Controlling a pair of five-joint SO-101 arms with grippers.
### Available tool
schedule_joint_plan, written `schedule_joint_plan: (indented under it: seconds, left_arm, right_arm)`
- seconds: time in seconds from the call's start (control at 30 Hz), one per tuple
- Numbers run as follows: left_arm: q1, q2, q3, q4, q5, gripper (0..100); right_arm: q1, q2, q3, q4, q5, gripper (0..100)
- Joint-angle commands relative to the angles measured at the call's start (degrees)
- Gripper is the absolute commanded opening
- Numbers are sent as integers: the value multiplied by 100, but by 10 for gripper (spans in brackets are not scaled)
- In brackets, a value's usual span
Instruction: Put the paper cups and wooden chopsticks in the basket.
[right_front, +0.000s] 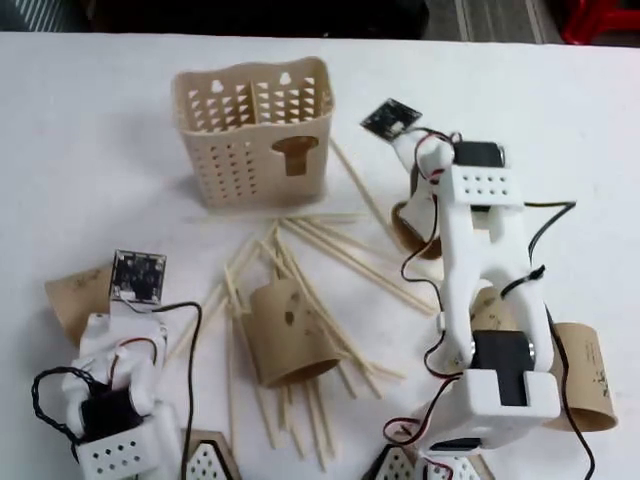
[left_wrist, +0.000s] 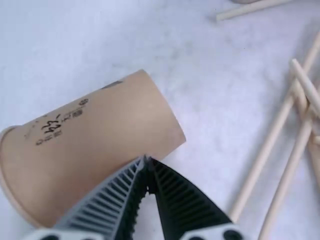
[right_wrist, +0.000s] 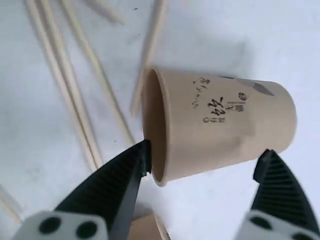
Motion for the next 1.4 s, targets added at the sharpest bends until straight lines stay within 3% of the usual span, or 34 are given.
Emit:
schedule_joint_plan:
  seconds: [0.0, 0.17, 0.3, 0.73, 1.0, 1.37]
  left_arm:
    - [-40, -48, -26, -123, -26, 27]
    - [-40, -48, -26, -123, -26, 26]
    - [-40, -48, -26, -123, -26, 26]
    - [-40, -48, -26, -114, -26, 26]
    - [-40, -48, -26, -114, -26, 25]
    - [-40, -48, -26, -114, -26, 25]
  right_arm:
    - [66, -312, 352, -769, 79, 264]
    - [224, -365, 651, -1578, 79, 95]
    - [497, -549, 589, -1719, 79, 22]
    - [787, -2510, 580, -1675, -18, 19]
    - [629, -3389, 70, -1684, -1160, 19]
    - [-752, -3424, -1503, -1446, -3095, 19]
